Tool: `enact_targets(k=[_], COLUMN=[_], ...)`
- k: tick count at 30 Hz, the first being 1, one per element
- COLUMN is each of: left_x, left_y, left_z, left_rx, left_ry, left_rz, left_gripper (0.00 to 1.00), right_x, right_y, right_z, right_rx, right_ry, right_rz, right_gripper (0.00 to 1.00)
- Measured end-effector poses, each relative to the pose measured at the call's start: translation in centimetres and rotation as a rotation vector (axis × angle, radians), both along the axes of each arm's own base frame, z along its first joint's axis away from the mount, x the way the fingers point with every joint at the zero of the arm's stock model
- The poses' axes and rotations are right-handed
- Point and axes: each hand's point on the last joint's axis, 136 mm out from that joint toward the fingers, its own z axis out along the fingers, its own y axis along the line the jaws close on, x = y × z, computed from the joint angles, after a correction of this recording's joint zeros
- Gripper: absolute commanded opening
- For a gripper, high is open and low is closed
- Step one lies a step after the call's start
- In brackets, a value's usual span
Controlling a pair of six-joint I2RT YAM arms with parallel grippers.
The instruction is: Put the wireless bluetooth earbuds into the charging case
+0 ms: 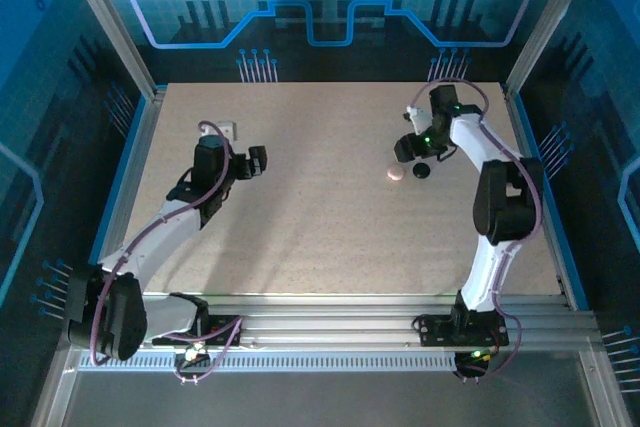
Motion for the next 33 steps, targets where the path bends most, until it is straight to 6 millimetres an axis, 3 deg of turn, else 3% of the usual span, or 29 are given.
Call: enact_targets(k=[2, 3, 4, 8, 17, 23, 26, 30, 33], left_x=[-0.3, -0.5, -0.6, -1.4, -3.8, -2.4, -1.6, -2.0, -0.7], left_y=[0.9, 1.4, 1.8, 3.5, 4.8, 4.2, 4.1, 4.4, 5.5], left_z=[-0.6, -1.0, -1.4, -3.5, -9.4, -9.1, -9.3, -12.2, -11.0], left_rx=[0.018, 0.026, 0.033, 0.078, 0.149, 0.190, 0.206, 0.233, 0.215], left_ry=[0.005, 0.011, 0.018, 0.041, 0.023, -0.106, -0.185, -0.145, -0.165], left_rz=[0.028, 0.042, 0.056, 0.107, 0.115, 0.061, 0.055, 0.051, 0.093], left_gripper=[0.99, 0.99, 0.99, 0.99, 0.99, 0.99, 0.99, 0.99, 0.99], right_x=[-0.8, -1.2, -1.6, -3.4, -8.5, -8.8, -8.3, -7.4, -7.2], right_y=[-0.4, -0.7, -0.8, -2.0, -5.2, -6.2, -6.2, -6.3, -6.3], right_z=[1.5, 2.0, 2.4, 2.6, -1.0, -2.4, -1.7, -0.7, -0.4], right_rx=[0.006, 0.007, 0.009, -0.001, -0.044, -0.055, -0.053, -0.047, -0.049], right_ry=[-0.068, -0.101, -0.126, -0.234, -0.414, -0.507, -0.576, -0.631, -0.649], right_rz=[-0.025, -0.040, -0.051, -0.114, -0.235, -0.267, -0.265, -0.268, -0.268], right_gripper=[0.69, 0.93, 1.00, 1.00, 1.00, 1.00, 1.00, 1.00, 1.00])
